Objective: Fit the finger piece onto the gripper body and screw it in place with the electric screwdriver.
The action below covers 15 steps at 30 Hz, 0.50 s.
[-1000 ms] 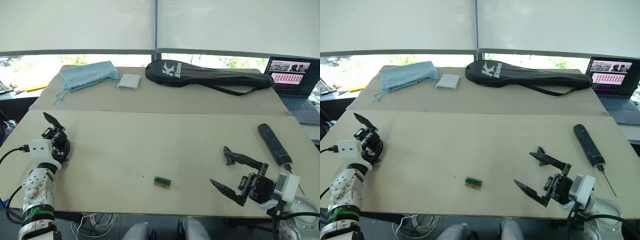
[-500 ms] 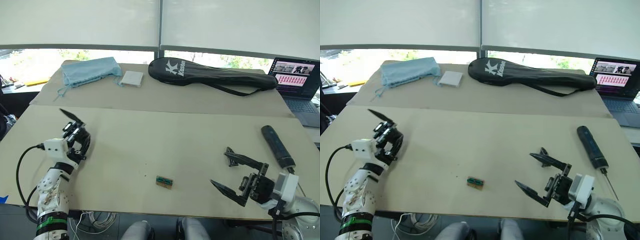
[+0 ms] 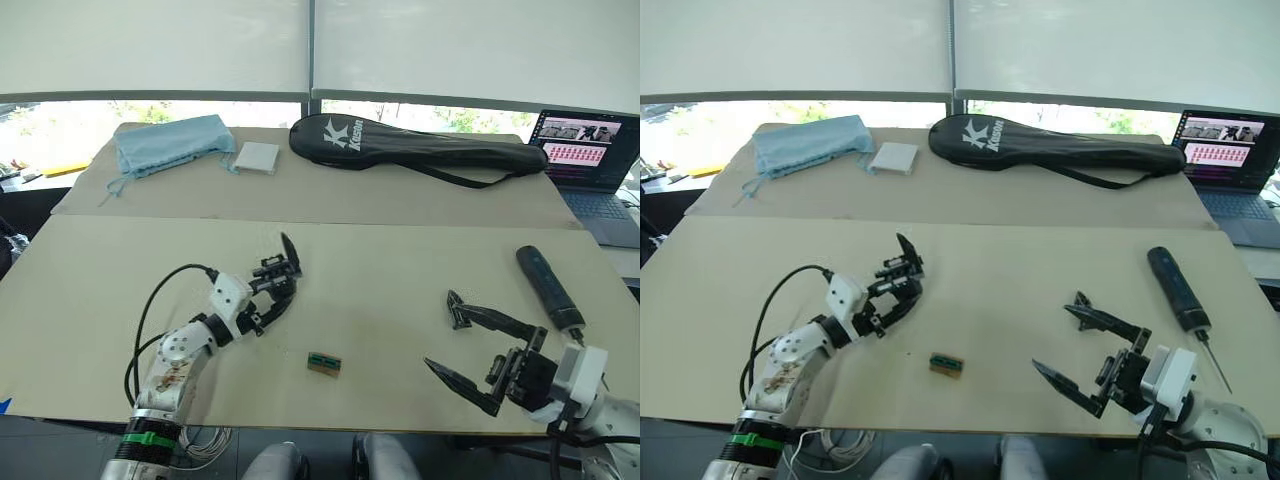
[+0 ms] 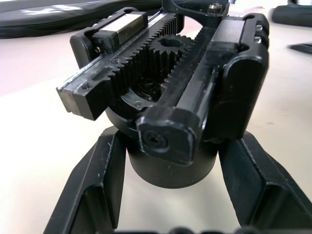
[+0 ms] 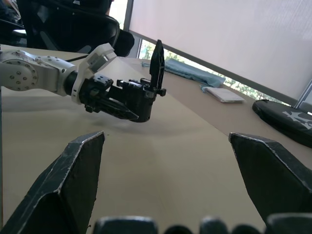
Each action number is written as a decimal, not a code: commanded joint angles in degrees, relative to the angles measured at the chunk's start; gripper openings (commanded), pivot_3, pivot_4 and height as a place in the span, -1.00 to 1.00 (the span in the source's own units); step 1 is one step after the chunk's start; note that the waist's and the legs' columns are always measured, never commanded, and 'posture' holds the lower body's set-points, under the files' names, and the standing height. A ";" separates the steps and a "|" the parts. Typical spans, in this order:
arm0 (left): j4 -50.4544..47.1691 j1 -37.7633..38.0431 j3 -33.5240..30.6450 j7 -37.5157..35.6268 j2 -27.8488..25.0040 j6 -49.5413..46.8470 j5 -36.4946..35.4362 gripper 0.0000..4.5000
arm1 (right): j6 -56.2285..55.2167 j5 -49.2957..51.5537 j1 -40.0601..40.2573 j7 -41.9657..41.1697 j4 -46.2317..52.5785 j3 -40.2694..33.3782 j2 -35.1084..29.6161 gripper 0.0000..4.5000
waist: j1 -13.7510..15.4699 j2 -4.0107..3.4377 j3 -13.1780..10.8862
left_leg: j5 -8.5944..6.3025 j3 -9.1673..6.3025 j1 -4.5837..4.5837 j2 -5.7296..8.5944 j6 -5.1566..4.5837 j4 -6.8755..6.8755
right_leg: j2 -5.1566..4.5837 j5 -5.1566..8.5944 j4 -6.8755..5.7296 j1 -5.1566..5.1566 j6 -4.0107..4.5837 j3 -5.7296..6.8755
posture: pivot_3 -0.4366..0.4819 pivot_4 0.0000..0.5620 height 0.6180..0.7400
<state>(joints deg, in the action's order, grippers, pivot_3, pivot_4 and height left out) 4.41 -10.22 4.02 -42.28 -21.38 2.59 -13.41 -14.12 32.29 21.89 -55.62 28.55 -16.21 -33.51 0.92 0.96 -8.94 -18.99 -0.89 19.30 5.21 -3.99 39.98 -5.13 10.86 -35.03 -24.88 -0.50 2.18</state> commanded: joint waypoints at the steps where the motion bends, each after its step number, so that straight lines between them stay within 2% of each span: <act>1: -1.47 -1.21 1.69 -2.11 0.07 2.87 0.86 0.01 | 0.91 0.54 1.78 0.90 4.26 -2.11 -1.02 1.00 | 0.01 0.00 0.00 | 0.00 0.00 0.00 0.00 -0.01 -0.01 | 0.00 0.00 0.01 -0.01 0.00 0.00 | -0.05 -0.47 1.00; 5: 0.34 -1.41 3.14 -3.02 0.78 4.73 2.15 0.01 | 0.97 -0.35 2.92 0.47 5.55 -1.51 -2.04 1.00 | 0.00 -0.02 -0.01 | 0.16 0.01 0.01 0.00 -0.31 -0.01 | 0.00 0.00 0.01 -0.02 0.00 -0.01 | -0.05 -0.47 1.00; 15: 5.70 -3.31 5.56 -3.19 1.95 5.99 5.75 0.01 | 0.90 -0.53 3.35 -0.13 4.81 -1.45 -2.16 1.00 | 1.21 -0.11 0.03 | 0.15 0.00 -0.01 0.01 -0.33 0.00 | -0.03 0.00 0.03 0.03 -0.01 0.00 | -0.05 -0.47 1.00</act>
<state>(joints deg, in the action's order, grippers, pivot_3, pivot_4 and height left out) 9.63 -12.86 9.19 -45.67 -19.85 7.66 -8.19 -12.32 31.15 25.36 -55.11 32.12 -16.49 -35.19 2.13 0.85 -8.90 -18.84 -0.89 19.29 5.22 -4.33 39.98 -5.16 10.86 -35.00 -24.84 -0.51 2.18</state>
